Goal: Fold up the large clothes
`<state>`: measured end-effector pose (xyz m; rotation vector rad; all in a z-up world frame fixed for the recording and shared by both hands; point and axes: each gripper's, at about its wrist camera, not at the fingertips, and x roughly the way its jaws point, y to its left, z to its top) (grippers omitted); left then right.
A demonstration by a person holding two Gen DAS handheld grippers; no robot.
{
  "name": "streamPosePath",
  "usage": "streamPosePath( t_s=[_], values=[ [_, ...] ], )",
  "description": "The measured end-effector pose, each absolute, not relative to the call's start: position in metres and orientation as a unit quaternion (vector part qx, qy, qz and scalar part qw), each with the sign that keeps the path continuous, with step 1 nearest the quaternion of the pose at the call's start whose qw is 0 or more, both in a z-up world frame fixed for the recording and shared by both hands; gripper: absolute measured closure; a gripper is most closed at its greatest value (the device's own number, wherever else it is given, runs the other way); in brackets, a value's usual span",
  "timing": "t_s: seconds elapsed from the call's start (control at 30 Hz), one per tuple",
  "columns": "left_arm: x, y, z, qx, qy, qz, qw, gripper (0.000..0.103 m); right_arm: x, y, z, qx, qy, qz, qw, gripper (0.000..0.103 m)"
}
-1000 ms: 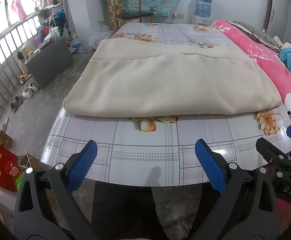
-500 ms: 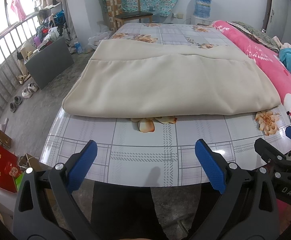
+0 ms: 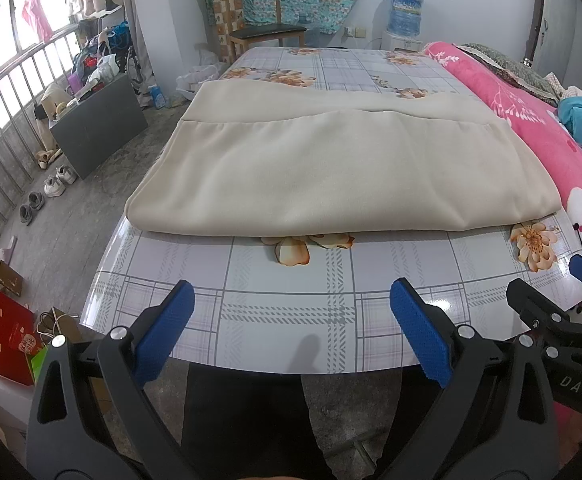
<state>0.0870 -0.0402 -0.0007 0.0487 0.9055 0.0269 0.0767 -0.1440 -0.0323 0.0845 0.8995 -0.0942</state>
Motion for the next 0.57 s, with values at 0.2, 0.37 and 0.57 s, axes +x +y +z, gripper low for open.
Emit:
streamPosePath(
  t_s=[0.2, 0.37, 0.57],
  values=[
    [0.0874, -0.0405, -0.0002, 0.024, 0.438, 0.012, 0.899, 0.008, 0.077, -0.1442, -0.0329, 0.041, 0.435, -0.046, 0.898, 0.006],
    [0.0874, -0.0411, -0.0001, 0.023, 0.438, 0.011, 0.899, 0.008, 0.0773, -0.1446, -0.0336, 0.041, 0.435, -0.046, 0.898, 0.006],
    [0.0878, -0.0422, 0.0007, 0.025, 0.438, 0.008, 0.899, 0.008, 0.0764, -0.1446, -0.035, 0.041, 0.435, -0.047, 0.898, 0.006]
  ],
)
